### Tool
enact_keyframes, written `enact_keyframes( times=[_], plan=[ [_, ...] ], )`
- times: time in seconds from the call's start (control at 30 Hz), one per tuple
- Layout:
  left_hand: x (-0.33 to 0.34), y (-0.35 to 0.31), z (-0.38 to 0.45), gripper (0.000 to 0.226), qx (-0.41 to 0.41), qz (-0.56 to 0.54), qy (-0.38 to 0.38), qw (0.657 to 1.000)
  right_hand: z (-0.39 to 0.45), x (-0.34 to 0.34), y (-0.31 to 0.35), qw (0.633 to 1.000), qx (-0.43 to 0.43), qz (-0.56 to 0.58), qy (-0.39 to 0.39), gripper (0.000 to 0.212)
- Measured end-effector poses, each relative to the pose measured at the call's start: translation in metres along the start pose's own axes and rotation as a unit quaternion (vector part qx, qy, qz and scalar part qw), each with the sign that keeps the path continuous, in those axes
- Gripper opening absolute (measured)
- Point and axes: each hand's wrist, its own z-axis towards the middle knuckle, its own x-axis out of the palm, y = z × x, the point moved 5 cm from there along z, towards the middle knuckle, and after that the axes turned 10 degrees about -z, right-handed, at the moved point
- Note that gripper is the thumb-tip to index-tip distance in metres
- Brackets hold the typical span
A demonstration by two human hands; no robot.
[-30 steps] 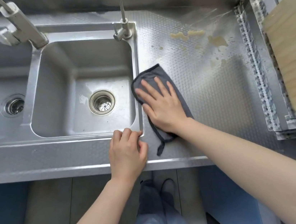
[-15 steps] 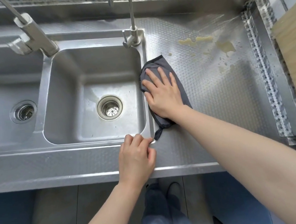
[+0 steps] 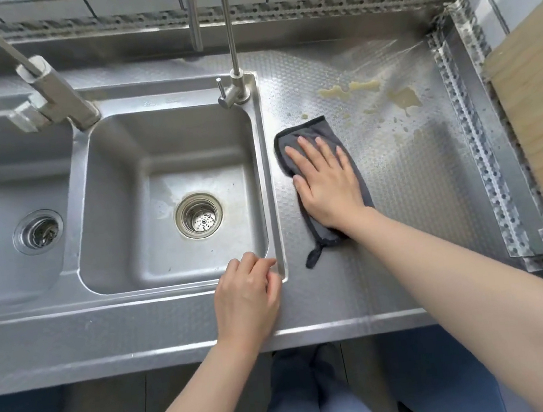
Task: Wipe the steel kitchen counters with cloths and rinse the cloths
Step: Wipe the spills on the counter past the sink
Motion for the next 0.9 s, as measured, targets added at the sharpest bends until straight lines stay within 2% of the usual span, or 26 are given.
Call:
enact_keyframes(
  times=[0.07,0.13,0.23,0.33,0.53,0.6,0.77,0.9],
  plan=[
    [0.001,0.002,0.007,0.019,-0.036,-0.011,0.002,0.999,-0.011,0.003,0.003,1.000,0.008,-0.010,-0.010,0.058],
    [0.006,-0.001,0.015,0.024,-0.055,-0.021,0.004,0.998,-0.041,0.004,0.005,0.999,-0.032,-0.015,-0.027,0.058],
    [0.013,-0.011,0.028,0.031,-0.052,-0.021,0.012,0.998,-0.082,0.013,-0.007,0.995,-0.092,-0.023,-0.033,0.056],
    [0.019,-0.016,0.041,0.040,-0.056,-0.012,0.023,0.998,-0.075,0.011,-0.027,0.992,-0.120,-0.028,-0.021,0.055],
    [0.026,-0.015,0.068,0.050,-0.074,-0.003,0.022,0.997,0.017,0.000,-0.073,1.000,0.007,-0.016,-0.003,0.056],
    [0.033,-0.015,0.076,0.052,-0.113,-0.011,0.018,0.993,0.011,0.003,-0.071,1.000,-0.004,-0.016,-0.005,0.058],
    [0.055,-0.031,0.095,0.055,-0.241,-0.068,0.004,0.968,-0.077,0.010,-0.094,0.998,-0.058,-0.022,-0.013,0.061],
    [0.061,-0.041,0.102,0.055,-0.271,-0.020,-0.014,0.962,-0.057,0.007,-0.141,0.998,0.066,-0.010,-0.007,0.063]
  ],
)
